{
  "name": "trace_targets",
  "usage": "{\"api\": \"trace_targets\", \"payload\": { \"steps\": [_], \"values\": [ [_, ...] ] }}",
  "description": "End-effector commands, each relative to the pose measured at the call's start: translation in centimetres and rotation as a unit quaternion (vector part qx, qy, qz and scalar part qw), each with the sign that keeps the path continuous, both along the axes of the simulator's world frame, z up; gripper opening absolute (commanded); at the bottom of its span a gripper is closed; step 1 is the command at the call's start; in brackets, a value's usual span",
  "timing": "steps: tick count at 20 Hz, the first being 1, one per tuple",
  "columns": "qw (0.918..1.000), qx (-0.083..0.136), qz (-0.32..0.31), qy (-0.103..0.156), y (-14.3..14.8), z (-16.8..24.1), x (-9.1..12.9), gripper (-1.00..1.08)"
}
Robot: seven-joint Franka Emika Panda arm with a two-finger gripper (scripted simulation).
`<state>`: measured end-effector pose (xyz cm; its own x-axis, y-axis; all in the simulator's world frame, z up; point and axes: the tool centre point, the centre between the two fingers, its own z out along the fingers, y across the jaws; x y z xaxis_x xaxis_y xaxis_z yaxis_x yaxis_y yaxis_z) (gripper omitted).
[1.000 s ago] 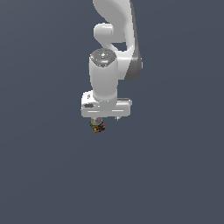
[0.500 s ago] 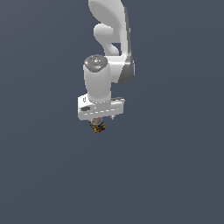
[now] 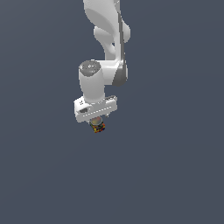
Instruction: Pick up the object and move it to a goal position.
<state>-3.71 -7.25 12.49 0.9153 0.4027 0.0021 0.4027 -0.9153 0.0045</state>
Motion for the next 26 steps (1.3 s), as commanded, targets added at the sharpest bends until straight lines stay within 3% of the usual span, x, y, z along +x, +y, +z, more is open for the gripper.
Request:
{"api": "trace_targets", "payload": {
  "steps": [1,18,26],
  "values": [
    [0.9998,0.0,0.021,0.001,-0.4,-0.5,-0.5,1.0],
    [0.9979,0.001,0.065,0.002,-1.4,-2.0,-1.7,1.0],
    [0.9978,0.002,0.067,0.002,-1.4,-5.3,-1.8,1.0]
  ]
}}
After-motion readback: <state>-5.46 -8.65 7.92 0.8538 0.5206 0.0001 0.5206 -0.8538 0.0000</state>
